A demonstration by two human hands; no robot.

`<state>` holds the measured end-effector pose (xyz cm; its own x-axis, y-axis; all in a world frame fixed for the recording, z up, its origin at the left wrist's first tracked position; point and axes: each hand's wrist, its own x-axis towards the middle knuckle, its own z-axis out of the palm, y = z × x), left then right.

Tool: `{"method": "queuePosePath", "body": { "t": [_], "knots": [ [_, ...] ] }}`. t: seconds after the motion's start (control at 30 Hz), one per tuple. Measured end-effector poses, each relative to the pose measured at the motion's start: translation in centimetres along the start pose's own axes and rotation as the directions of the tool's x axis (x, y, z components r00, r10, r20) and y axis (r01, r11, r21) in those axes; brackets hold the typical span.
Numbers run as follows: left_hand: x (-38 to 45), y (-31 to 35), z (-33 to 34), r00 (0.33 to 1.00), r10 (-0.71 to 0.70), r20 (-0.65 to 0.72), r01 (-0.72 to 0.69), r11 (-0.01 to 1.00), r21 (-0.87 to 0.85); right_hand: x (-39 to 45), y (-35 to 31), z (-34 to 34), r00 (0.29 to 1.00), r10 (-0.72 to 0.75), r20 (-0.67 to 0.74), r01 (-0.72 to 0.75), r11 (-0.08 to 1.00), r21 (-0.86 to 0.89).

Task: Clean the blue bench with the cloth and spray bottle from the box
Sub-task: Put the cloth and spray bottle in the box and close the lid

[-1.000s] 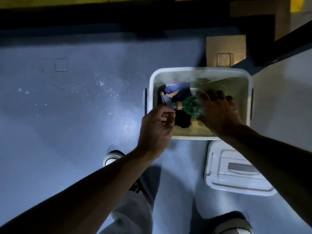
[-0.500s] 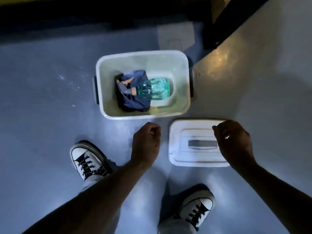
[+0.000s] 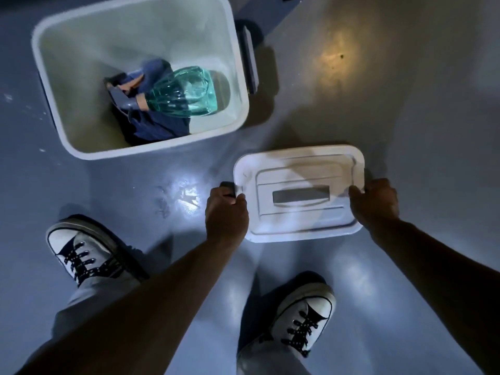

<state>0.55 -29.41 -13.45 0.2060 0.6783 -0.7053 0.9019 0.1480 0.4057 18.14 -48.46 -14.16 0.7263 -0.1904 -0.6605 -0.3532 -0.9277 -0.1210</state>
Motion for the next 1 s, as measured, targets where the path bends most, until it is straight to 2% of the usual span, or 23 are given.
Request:
{"method": "queuePosePath", "body": {
  "t": [0.1,0.27,0.43,0.7,0.83,1.0],
  "knots": [
    [0.0,0.5,-0.1,0.999,-0.038,0.016,0.038,0.999,0.019,0.1,0.1,-0.4,0.999,0.007,0.045,-0.008,1.000,0.009],
    [-1.2,1.4,-2.0,0.997,-0.066,-0.039,0.060,0.990,-0.129,-2.6,-0.9,-3.0,1.000,-0.023,0.006,0.023,0.998,0.062],
    [-4.5,2.4,-6.8,0.993,-0.082,-0.084,0.056,0.960,-0.273,-7.0,-3.1,-7.1,0.996,-0.088,-0.014,0.089,0.993,0.074],
    [-4.7,5.3,-16.7,0.987,-0.075,-0.142,0.031,0.956,-0.292,-13.2,-12.0,-10.4,0.974,-0.225,0.006,0.224,0.971,0.080],
    [-1.9,6.1,-21.4,0.979,-0.097,-0.180,0.034,0.945,-0.326,-14.9,-17.1,-9.1,0.962,-0.273,0.010,0.271,0.957,0.105],
    [2.3,6.2,-25.7,0.974,-0.013,-0.226,-0.052,0.959,-0.279,-15.2,-22.7,-6.1,0.950,-0.313,0.017,0.310,0.946,0.095]
  ]
}}
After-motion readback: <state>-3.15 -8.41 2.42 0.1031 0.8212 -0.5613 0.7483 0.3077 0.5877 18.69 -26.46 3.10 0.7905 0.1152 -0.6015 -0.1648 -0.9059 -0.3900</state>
